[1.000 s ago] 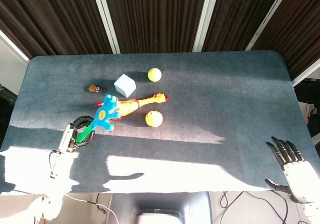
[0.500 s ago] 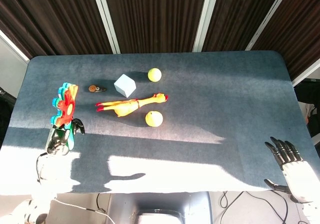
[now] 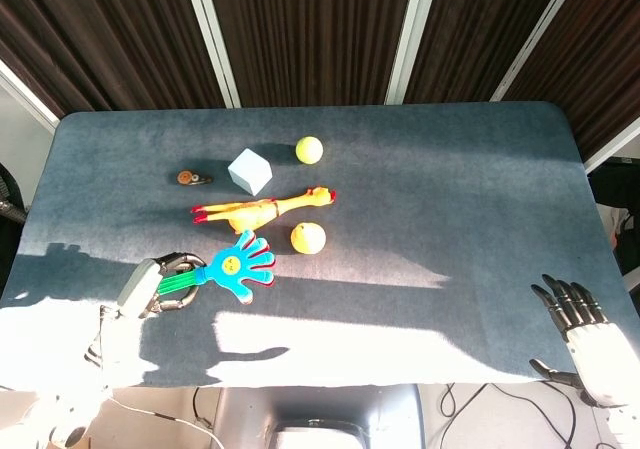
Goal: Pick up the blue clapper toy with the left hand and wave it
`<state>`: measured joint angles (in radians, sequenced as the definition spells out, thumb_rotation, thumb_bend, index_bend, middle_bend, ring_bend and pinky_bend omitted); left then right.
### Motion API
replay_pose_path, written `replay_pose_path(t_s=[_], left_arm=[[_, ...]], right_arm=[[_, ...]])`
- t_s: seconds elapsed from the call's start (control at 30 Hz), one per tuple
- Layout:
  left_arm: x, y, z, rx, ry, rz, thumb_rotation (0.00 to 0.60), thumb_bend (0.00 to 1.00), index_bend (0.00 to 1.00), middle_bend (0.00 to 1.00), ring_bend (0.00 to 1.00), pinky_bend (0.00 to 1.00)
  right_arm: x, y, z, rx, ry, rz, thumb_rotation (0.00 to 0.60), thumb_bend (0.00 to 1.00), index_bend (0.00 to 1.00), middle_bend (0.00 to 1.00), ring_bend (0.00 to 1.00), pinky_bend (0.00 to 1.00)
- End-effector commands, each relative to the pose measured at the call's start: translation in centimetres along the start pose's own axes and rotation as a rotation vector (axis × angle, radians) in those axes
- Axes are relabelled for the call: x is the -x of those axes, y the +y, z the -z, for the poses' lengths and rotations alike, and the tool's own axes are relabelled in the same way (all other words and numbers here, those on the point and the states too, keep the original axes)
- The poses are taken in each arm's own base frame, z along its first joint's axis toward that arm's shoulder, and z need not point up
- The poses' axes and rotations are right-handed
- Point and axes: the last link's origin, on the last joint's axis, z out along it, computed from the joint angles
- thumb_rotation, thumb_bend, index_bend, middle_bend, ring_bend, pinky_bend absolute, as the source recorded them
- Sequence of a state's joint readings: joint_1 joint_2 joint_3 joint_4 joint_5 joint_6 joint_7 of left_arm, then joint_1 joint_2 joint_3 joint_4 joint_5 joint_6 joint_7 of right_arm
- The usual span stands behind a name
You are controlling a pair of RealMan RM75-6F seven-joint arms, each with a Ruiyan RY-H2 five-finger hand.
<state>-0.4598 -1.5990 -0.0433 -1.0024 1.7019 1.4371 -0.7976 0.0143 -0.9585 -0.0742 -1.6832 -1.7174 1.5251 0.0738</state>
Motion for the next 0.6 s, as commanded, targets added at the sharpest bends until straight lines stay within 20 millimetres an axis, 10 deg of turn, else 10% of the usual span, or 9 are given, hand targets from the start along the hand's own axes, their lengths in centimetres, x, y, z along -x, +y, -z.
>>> replay_pose_path(t_s=[0.03,0.3,0.6], left_arm=[[-2.2,2.2,-0.4,0.049,0.011,0.712,0.600,0.66,0.86,0.75,0.44,0.57],[-8.8,4.1,0.6,0.297,0.082,1.529,0.600,0.67,0.86,0.75,0.44,0.56],[-9.5,3.9,0.9,0.362,0.045,1.737,0.600,0.67,0.86,0.75,0.44,0.55]], right_arm=[[0.0,0.0,0.0,0.000,0.000,0.000,0.600,0.18,0.00,0.00,0.00,0.00],[0.2,-0.1,-0.1,-0.001,-0.007,0.004,0.600,0.18,0.00,0.00,0.00,0.00],[0.5,-0.2,-0.1,-0.002,-0.016,0.010,0.600,0.18,0.00,0.00,0.00,0.00]])
